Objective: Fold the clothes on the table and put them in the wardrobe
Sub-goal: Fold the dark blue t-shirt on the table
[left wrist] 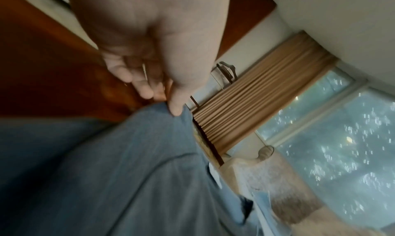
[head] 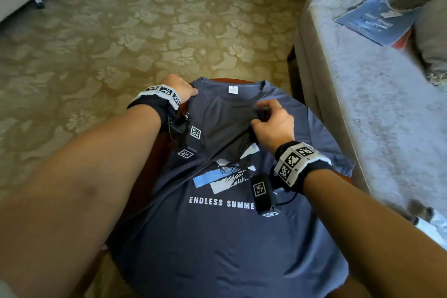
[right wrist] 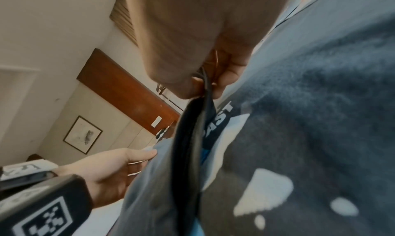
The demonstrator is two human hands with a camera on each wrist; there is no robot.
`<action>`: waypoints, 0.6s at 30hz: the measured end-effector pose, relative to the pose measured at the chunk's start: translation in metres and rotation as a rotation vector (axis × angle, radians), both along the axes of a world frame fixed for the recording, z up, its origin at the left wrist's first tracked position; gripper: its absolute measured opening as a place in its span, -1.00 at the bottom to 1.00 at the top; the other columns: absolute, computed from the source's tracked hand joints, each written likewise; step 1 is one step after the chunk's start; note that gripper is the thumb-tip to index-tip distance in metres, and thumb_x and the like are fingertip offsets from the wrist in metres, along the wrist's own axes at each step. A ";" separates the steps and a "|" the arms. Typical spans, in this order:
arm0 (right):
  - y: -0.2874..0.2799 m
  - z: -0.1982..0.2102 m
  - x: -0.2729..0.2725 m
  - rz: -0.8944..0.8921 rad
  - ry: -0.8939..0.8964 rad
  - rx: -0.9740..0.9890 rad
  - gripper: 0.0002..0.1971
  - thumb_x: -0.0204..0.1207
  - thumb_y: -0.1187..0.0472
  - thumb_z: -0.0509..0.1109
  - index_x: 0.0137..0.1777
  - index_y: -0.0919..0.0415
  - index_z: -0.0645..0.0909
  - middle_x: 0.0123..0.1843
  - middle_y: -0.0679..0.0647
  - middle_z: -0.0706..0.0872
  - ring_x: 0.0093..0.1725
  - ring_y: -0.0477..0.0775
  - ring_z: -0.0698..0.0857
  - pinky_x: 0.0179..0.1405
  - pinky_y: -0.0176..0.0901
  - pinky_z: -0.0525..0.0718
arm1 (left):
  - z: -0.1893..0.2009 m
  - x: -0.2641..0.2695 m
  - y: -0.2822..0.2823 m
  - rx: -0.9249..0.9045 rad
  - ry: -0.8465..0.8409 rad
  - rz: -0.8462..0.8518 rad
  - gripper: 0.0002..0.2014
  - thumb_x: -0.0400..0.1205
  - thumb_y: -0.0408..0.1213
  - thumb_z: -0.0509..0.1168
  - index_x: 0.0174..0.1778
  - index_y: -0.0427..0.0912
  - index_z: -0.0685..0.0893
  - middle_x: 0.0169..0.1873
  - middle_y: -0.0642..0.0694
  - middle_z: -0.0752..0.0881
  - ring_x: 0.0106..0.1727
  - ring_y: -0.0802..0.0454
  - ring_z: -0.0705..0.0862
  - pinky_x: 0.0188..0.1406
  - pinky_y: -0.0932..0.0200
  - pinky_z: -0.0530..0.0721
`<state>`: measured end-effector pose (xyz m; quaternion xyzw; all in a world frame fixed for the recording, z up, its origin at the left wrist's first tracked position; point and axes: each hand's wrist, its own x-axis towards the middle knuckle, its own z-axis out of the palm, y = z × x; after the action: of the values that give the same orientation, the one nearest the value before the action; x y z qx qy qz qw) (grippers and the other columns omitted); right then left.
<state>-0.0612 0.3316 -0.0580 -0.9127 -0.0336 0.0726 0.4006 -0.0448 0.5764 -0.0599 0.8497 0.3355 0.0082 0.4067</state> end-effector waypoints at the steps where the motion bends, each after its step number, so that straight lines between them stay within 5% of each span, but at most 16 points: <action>1: -0.002 -0.002 0.003 -0.003 -0.003 0.008 -0.59 0.51 0.26 0.41 0.37 0.08 0.58 0.05 0.01 0.70 0.18 0.05 0.67 0.10 -0.40 0.49 | -0.003 0.006 0.002 -0.015 -0.032 0.020 -0.77 0.54 -0.23 0.48 0.01 -0.31 0.77 0.02 -0.18 0.77 0.13 -0.14 0.72 0.17 0.09 0.63; 5: -0.009 -0.016 0.009 -0.008 0.003 -0.007 -0.54 0.46 0.24 0.46 0.37 0.10 0.53 0.07 0.06 0.66 0.15 0.07 0.64 0.08 -0.32 0.49 | -0.005 0.011 0.012 -0.044 -0.144 0.171 -0.91 0.58 -0.25 0.45 -0.14 -0.20 0.76 0.07 -0.16 0.78 0.12 -0.10 0.72 0.06 0.20 0.59; 10: -0.015 -0.019 0.004 -0.113 -0.047 -0.019 -0.45 0.43 0.12 0.60 0.36 0.17 0.48 0.31 0.13 0.55 0.21 0.10 0.65 0.23 -0.27 0.47 | -0.002 -0.011 0.012 -0.106 -0.131 0.140 -0.79 0.56 -0.06 0.46 -0.21 -0.10 0.64 -0.11 -0.11 0.73 -0.08 -0.05 0.68 0.07 0.09 0.65; 14: -0.028 0.006 -0.033 -0.119 -0.053 -0.004 -0.48 0.49 0.06 0.55 0.37 0.20 0.48 0.36 0.17 0.50 0.18 0.15 0.66 0.23 -0.19 0.51 | 0.018 -0.068 0.000 -0.212 -0.115 0.161 -0.76 0.61 -0.08 0.38 -0.31 -0.06 0.56 -0.23 -0.12 0.72 -0.31 0.02 0.65 -0.32 0.16 0.63; 18: -0.034 0.028 -0.101 -0.035 0.009 -0.045 -0.65 0.57 0.10 0.44 0.28 0.24 0.61 0.31 0.23 0.63 0.26 0.24 0.66 0.33 -0.04 0.56 | 0.034 -0.152 -0.022 -0.240 -0.036 0.093 -0.80 0.63 -0.26 0.36 -0.33 -0.06 0.61 -0.33 -0.02 0.70 -0.31 0.11 0.65 -0.31 0.21 0.61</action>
<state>-0.1622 0.2976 -0.0305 -0.9216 -0.0142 0.0704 0.3815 -0.1971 0.5544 -0.0263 0.7782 0.3656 0.0021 0.5106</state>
